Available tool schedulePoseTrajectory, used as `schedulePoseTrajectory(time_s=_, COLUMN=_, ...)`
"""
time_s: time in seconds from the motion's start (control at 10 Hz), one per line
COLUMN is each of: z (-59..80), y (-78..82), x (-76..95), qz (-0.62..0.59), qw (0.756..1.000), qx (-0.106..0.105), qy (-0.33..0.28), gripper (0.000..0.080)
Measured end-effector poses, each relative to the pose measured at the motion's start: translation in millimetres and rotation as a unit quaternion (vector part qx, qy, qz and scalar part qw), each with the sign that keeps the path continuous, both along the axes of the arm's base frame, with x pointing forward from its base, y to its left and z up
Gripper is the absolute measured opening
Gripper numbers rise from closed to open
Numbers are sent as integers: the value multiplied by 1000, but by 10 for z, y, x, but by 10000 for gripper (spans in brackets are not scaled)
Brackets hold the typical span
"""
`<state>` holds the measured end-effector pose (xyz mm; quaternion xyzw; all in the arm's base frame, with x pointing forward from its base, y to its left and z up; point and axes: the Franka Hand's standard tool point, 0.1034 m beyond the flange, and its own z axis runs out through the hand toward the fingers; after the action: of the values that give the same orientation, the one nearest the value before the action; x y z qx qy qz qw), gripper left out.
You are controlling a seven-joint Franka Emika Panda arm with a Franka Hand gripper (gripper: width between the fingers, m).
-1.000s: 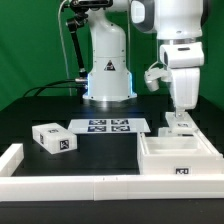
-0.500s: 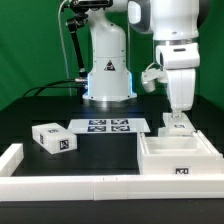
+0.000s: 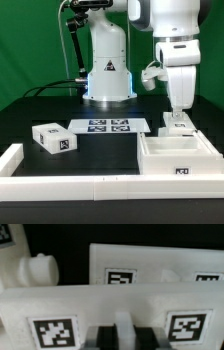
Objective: Assemble cabinet
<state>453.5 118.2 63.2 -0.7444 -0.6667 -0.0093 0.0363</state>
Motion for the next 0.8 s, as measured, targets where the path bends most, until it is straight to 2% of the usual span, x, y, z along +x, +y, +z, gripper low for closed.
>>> schedulePoseTrajectory(time_s=0.2, z=0, y=-1, x=2, qz=0, qw=1000, qx=0, qy=0, gripper=68)
schedulePoseTrajectory(time_s=0.6, z=30, y=-46, x=108, qz=-6, qw=1000, qx=-1, qy=2, gripper=68)
schedulePoseTrajectory(time_s=0.8, z=-9, y=-47, x=120, qz=-9, qw=1000, qx=1, qy=5, gripper=68)
